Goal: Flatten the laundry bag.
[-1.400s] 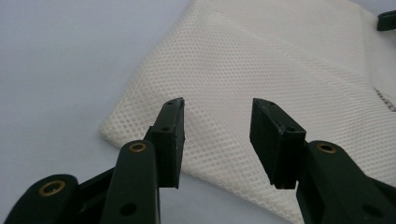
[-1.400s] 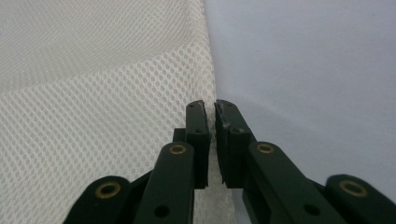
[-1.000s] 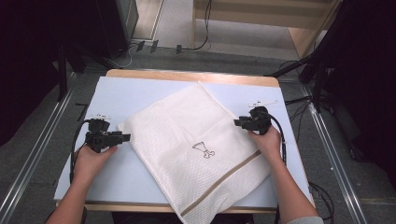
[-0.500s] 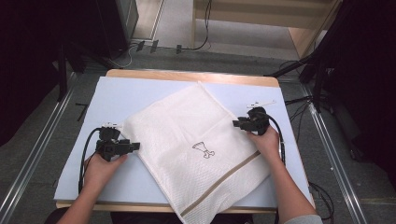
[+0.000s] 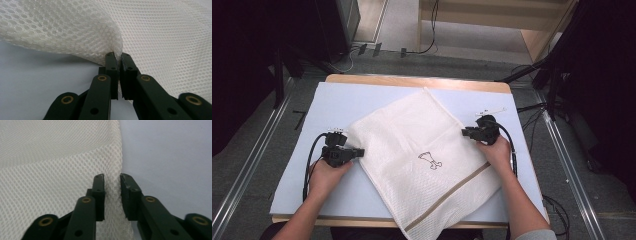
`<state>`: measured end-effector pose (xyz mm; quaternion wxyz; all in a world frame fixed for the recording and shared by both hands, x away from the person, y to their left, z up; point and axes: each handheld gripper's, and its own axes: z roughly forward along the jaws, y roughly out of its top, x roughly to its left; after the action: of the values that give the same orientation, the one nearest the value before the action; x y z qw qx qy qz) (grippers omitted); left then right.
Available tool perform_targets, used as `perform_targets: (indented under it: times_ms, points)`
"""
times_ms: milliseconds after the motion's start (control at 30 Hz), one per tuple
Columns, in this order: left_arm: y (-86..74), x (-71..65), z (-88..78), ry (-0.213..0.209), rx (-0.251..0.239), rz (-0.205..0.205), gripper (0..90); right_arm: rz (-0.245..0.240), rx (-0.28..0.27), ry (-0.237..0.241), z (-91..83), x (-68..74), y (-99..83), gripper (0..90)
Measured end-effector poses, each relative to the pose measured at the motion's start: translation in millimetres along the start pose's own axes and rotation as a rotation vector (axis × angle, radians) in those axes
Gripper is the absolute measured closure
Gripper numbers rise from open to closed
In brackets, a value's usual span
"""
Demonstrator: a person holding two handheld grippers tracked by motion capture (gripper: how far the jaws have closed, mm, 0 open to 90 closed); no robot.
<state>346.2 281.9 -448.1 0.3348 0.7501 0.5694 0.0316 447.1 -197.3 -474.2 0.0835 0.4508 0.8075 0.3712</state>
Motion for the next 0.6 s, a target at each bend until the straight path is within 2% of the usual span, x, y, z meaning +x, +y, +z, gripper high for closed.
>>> perform_targets:
  times_ms: [167, 267, 367, 433, 500, 600]
  points:
    - [15.5, 12.5, -3.6, -0.001, -0.043, -0.026, 88.3, -0.005, 0.01, -0.011, -2.5, 2.4, 2.3, 84.2]
    - [28.2, 21.6, -1.3, 0.001, -0.047, -0.031, 88.3, -0.006, 0.006, -0.01, -4.7, 4.4, 2.9, 84.1]
    - [40.3, 29.1, 5.4, 0.016, -0.036, -0.025, 88.2, 0.002, 0.013, -0.005, -5.2, 7.2, 2.1, 83.8]
    - [47.5, 32.9, 8.5, 0.029, -0.047, -0.016, 88.2, 0.015, 0.011, 0.007, -6.0, 8.0, 1.1, 83.8]
    - [54.6, 35.5, 10.2, 0.042, -0.062, 0.011, 88.0, 0.026, -0.002, 0.015, -7.6, 10.0, -1.1, 83.8]
    - [64.7, 39.6, 13.3, 0.046, -0.083, 0.011, 87.8, 0.013, -0.001, 0.004, -9.1, 15.8, -4.8, 83.6]
